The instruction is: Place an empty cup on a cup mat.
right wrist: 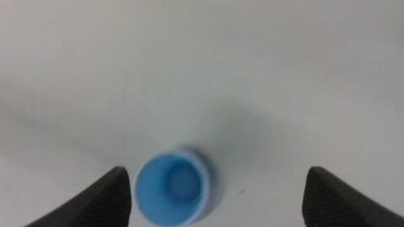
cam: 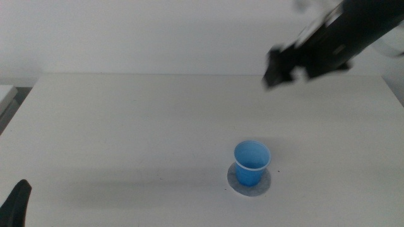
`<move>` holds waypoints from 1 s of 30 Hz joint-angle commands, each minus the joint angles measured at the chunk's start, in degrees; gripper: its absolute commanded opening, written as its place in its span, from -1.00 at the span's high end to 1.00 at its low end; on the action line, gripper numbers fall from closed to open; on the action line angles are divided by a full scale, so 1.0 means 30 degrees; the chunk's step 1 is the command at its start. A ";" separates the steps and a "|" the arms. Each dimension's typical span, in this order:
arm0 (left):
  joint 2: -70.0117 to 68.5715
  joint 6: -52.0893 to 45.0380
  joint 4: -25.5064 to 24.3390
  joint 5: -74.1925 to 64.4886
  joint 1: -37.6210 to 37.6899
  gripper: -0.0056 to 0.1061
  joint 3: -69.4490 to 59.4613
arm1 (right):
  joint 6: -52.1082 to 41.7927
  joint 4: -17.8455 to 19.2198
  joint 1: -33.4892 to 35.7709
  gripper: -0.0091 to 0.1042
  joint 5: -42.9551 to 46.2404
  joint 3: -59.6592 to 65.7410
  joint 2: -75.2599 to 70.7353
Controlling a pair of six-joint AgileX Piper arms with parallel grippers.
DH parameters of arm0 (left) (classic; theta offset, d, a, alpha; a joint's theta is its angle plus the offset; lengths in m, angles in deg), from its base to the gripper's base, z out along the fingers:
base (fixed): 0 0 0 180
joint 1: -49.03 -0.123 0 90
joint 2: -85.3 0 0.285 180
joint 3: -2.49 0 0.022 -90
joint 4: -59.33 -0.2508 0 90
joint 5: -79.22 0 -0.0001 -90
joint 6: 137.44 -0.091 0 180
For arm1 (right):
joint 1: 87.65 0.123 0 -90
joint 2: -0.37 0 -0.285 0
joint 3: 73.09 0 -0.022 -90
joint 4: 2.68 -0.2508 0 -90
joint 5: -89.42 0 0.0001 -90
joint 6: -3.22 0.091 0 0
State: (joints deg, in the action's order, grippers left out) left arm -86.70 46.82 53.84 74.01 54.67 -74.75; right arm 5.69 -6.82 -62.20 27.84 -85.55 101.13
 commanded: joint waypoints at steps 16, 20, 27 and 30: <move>-0.0070 0.0054 0.0131 0.0105 0.0021 -0.78 0.0008 | 0.0115 0.0639 -0.5696 -0.73 0.0879 0.3684 -1.0998; -0.0070 0.0054 0.0131 0.0105 0.0057 -0.78 0.0008 | -0.0472 0.0214 -0.6129 -0.73 0.5536 0.9005 -1.5038; -0.0070 0.0054 0.0131 0.0105 0.0015 -0.78 0.0008 | -0.1772 -0.0083 -0.6895 -0.79 1.2287 1.7665 -2.0157; -0.0070 0.0054 0.0131 0.0105 0.0015 -0.78 0.0008 | -0.1836 0.0606 -0.6895 -0.79 1.3576 2.0312 -2.1580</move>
State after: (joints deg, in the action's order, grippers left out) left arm -86.70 46.82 53.84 74.01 54.67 -74.75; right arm 1.14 -6.32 -82.56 65.14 -28.03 38.61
